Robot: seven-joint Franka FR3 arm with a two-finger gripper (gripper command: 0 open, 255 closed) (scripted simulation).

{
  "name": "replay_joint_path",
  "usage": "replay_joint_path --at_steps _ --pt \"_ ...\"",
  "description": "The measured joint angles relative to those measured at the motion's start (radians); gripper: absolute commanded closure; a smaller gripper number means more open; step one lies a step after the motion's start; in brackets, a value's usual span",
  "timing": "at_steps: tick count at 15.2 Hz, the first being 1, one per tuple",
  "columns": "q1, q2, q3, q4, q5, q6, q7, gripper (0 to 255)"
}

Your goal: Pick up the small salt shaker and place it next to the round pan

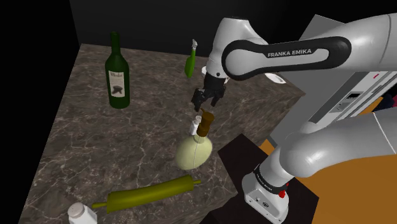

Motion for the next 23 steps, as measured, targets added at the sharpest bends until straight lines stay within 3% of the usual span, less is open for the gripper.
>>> replay_joint_path --at_steps 3,9,15,16,23 --pt "0.005 0.055 0.025 -0.027 0.01 0.088 0.027 0" --pt "0.006 0.099 0.037 -0.074 0.015 0.181 0.032 0" --pt "0.007 0.109 0.039 -0.078 0.015 0.195 0.034 0" --pt "0.007 0.109 0.039 -0.078 0.015 0.195 0.034 255" --pt "0.007 0.109 0.039 -0.078 0.015 0.195 0.034 255"
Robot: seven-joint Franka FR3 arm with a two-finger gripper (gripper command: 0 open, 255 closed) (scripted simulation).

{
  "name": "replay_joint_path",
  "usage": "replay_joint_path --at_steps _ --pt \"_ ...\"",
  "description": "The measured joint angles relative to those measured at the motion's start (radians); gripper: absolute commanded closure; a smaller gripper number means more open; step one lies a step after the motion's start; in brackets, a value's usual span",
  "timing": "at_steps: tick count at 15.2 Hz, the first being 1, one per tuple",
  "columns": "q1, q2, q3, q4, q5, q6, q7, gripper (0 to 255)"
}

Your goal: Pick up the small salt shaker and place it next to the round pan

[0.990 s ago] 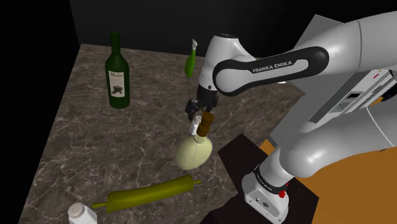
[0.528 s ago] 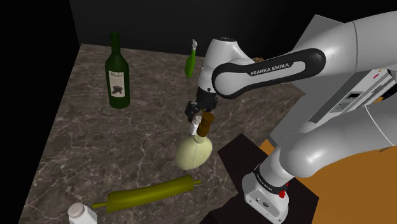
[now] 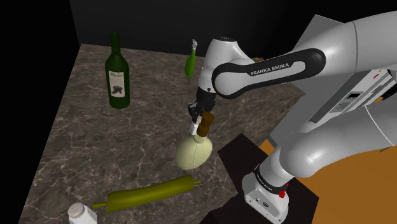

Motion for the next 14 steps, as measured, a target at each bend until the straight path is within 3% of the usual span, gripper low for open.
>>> replay_joint_path --at_steps 4,14 --pt "0.0 -0.004 -0.001 0.003 0.0 -0.007 -0.001 255" --pt "0.001 -0.076 -0.016 0.083 -0.004 -0.158 -0.002 255"
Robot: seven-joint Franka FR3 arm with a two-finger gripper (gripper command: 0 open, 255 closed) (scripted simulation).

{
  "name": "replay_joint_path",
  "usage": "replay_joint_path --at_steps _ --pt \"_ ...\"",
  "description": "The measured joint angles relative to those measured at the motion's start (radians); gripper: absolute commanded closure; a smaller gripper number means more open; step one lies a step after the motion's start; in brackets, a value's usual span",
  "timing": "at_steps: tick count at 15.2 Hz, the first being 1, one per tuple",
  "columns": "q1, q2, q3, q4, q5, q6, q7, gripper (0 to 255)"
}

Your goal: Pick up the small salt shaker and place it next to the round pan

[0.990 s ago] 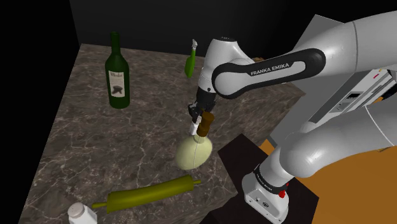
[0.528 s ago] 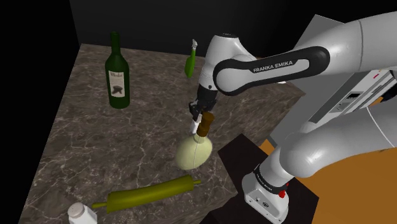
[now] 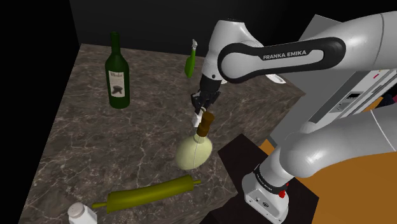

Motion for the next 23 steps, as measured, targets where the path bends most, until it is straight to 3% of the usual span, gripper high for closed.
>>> replay_joint_path --at_steps 20,23 --pt "-0.006 -0.057 -0.026 0.231 -0.017 -0.288 0.004 255" --pt "-0.02 -0.051 -0.052 0.246 -0.032 -0.299 -0.026 255"
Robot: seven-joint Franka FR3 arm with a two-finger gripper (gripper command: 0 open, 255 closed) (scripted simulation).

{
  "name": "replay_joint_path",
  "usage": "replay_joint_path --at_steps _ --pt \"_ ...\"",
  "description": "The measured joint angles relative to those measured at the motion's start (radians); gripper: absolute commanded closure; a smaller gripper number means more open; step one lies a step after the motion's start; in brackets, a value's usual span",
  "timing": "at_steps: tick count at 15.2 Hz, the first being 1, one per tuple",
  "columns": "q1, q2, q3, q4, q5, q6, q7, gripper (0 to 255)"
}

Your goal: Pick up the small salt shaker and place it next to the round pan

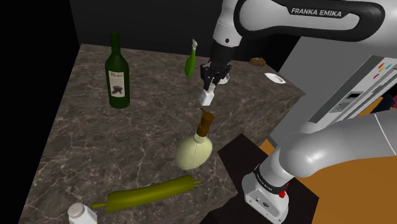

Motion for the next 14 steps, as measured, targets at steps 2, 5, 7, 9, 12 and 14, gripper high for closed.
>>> replay_joint_path --at_steps 2,5,7,9,12,14 --pt "-0.017 0.019 -0.029 0.01 -0.018 0.007 -0.037 255" --pt "-0.048 0.051 -0.082 0.041 -0.049 0.005 -0.105 255" --pt "-0.065 0.078 -0.112 0.053 -0.065 0.018 -0.144 255" --pt "-0.084 0.106 -0.147 0.073 -0.083 0.026 -0.191 255" --pt "-0.114 0.161 -0.201 0.132 -0.106 0.022 -0.263 255" --pt "-0.129 0.21 -0.231 0.176 -0.115 0.026 -0.305 255"
